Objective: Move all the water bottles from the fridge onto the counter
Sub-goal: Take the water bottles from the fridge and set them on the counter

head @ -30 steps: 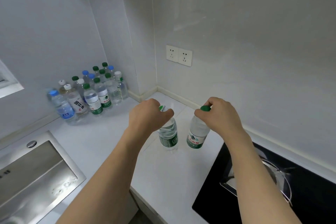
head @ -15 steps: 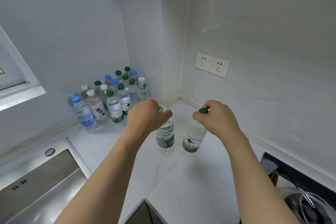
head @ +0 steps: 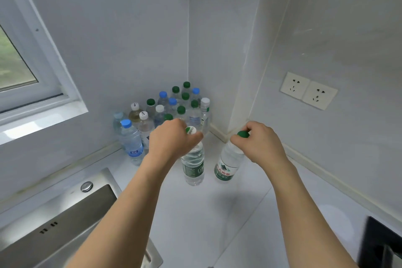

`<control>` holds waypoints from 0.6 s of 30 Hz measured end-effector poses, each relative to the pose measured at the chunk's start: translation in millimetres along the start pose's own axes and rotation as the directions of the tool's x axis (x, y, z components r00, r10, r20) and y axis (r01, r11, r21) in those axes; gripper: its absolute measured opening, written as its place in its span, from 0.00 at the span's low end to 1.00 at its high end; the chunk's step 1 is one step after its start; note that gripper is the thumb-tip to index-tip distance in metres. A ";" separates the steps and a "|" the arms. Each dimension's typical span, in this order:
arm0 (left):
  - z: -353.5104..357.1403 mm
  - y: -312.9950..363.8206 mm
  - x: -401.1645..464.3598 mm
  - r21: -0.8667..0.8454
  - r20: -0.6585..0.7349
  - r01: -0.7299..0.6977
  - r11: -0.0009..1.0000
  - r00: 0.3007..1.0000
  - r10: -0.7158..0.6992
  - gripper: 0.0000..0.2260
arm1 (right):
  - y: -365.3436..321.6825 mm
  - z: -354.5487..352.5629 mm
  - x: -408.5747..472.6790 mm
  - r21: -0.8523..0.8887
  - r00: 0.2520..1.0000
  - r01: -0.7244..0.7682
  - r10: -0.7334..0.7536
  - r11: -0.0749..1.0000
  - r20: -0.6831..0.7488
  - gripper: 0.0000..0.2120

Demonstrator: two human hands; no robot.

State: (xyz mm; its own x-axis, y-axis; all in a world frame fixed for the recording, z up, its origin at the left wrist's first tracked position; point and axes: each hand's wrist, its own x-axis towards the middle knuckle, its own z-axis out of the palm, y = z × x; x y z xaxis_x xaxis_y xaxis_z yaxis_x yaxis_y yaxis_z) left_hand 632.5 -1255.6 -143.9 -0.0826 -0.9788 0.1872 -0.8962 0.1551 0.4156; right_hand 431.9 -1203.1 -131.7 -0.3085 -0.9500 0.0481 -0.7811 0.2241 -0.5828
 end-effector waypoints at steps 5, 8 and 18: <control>1.1 -31.1 16.5 -0.002 -0.001 0.079 0.997 0.997 -0.079 0.19 | -21.3 23.9 22.1 -0.029 0.998 0.027 -0.025 0.999 0.055 0.11; 1.0 -45.4 30.6 0.014 -0.015 0.125 0.992 0.992 -0.124 0.19 | -33.1 38.0 40.3 -0.025 0.994 0.064 -0.061 0.998 0.086 0.11; -6.0 -80.4 63.7 0.063 -0.049 0.244 0.968 0.969 -0.241 0.18 | -65.8 74.2 81.0 -0.022 0.978 0.170 -0.166 0.985 0.124 0.11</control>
State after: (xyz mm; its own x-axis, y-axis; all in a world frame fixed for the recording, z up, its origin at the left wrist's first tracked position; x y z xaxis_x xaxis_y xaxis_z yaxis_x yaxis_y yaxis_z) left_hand 701.9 -1329.7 -160.0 0.1574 -0.9796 0.1253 -0.9150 -0.0969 0.3916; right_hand 498.6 -1310.9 -149.7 -0.1048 -0.9935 0.0435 -0.8338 0.0639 -0.5483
